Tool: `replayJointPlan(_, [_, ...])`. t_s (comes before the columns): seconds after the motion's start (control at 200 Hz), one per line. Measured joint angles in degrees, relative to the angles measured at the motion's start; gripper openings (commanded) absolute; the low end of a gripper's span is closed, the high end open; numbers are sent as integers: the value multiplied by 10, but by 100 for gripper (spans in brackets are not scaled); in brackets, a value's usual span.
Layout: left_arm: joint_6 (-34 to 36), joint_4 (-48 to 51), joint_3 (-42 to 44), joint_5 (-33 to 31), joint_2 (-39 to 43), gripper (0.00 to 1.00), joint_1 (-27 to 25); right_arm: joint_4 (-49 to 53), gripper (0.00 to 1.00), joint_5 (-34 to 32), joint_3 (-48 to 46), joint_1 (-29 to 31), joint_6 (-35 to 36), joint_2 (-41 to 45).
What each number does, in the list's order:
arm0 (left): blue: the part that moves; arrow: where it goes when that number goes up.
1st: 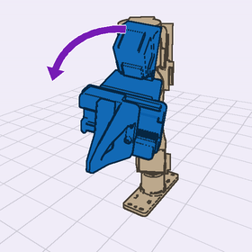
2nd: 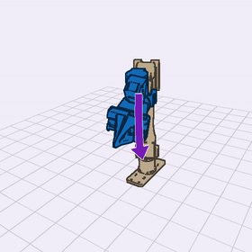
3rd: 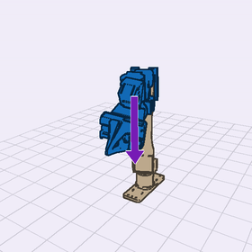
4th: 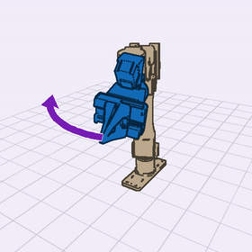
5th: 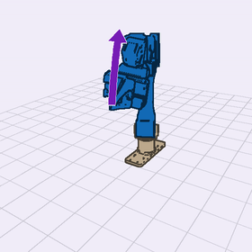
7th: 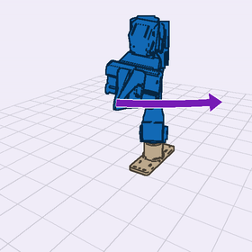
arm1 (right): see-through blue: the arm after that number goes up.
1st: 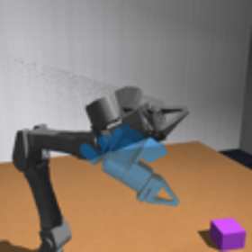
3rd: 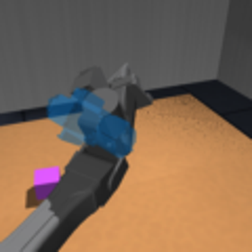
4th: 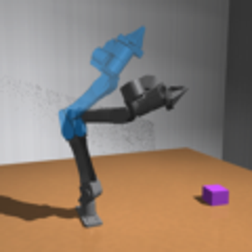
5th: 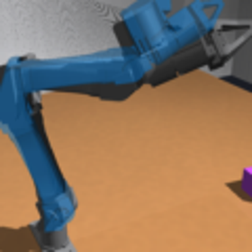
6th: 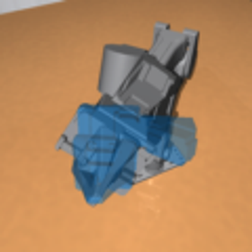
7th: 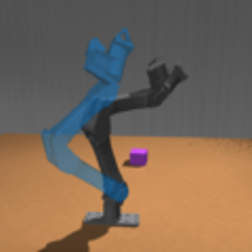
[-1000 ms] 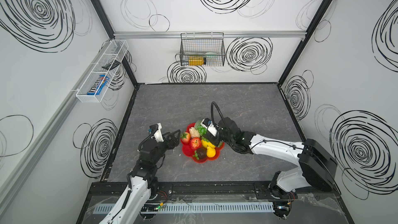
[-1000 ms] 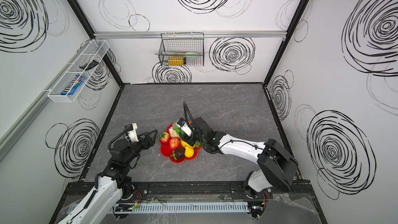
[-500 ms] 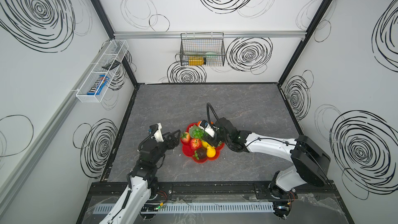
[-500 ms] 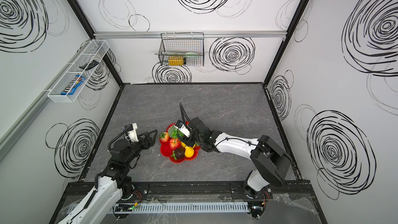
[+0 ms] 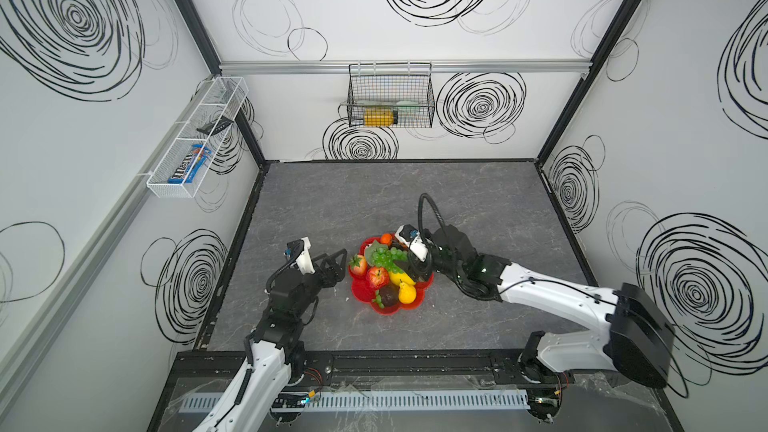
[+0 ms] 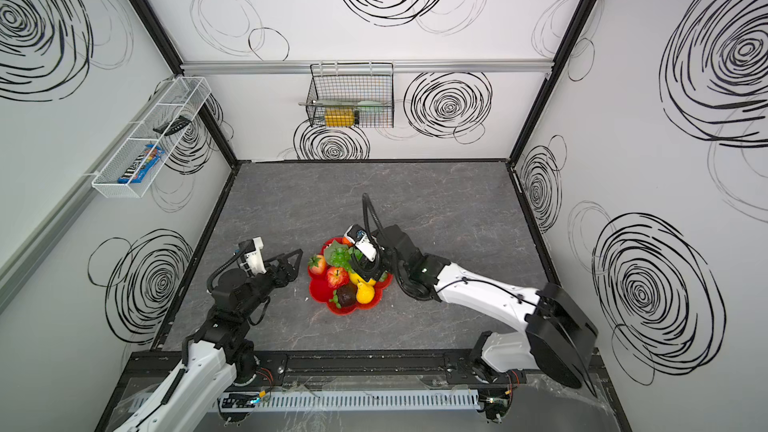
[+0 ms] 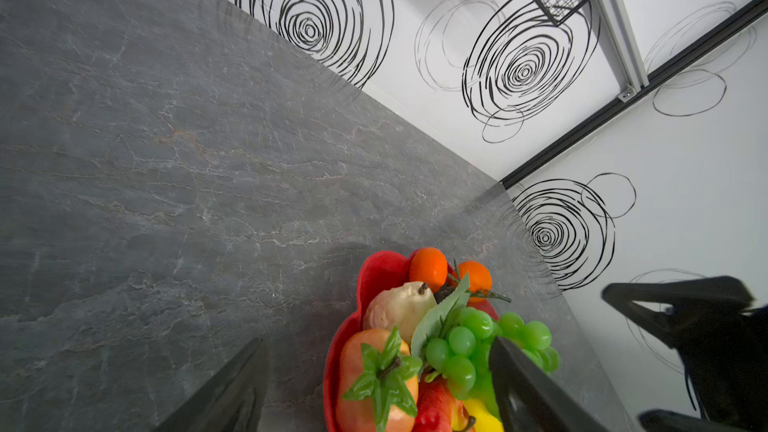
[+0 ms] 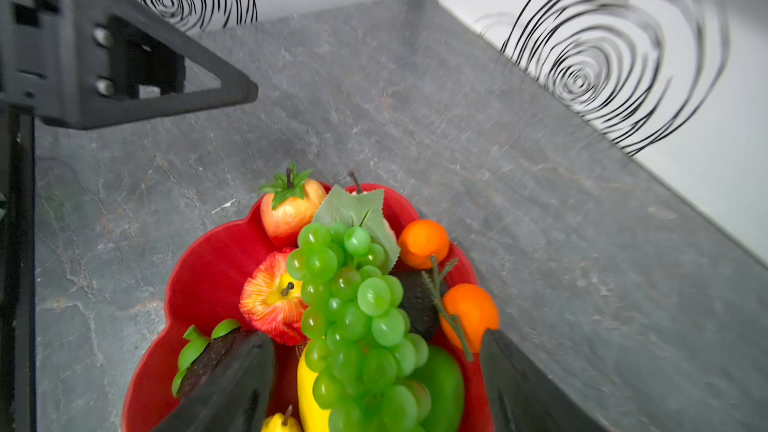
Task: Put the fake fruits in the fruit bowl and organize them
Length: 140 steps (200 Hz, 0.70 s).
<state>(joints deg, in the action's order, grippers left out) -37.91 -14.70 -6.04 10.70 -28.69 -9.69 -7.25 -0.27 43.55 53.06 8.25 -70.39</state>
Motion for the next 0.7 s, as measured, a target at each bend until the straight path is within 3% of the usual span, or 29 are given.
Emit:
replayJointPlan(0.12, [-9, 1, -30, -59, 9, 88, 0, -41, 97, -44, -53, -9, -1, 95])
replayJointPlan(0.14, [-11, -3, -35, -68, 8, 100, 0, -47, 98, -54, -60, -13, -2, 107])
replayJointPlan(0.21, [-18, -19, -49, -100, -2, 96, -2, -68, 99, -88, -80, -41, -9, 135])
replayJointPlan(0.385, [-5, -77, -67, -200, -59, 96, -22, -87, 99, -155, -99, -185, -71, 153])
replayJointPlan(0.535, [48, -145, -76, -321, -130, 96, -33, -106, 99, -218, -125, -282, -113, 150])
replayJointPlan(0.7, [162, -241, -76, -446, -226, 96, -26, -139, 98, -272, -166, -363, -136, 103])
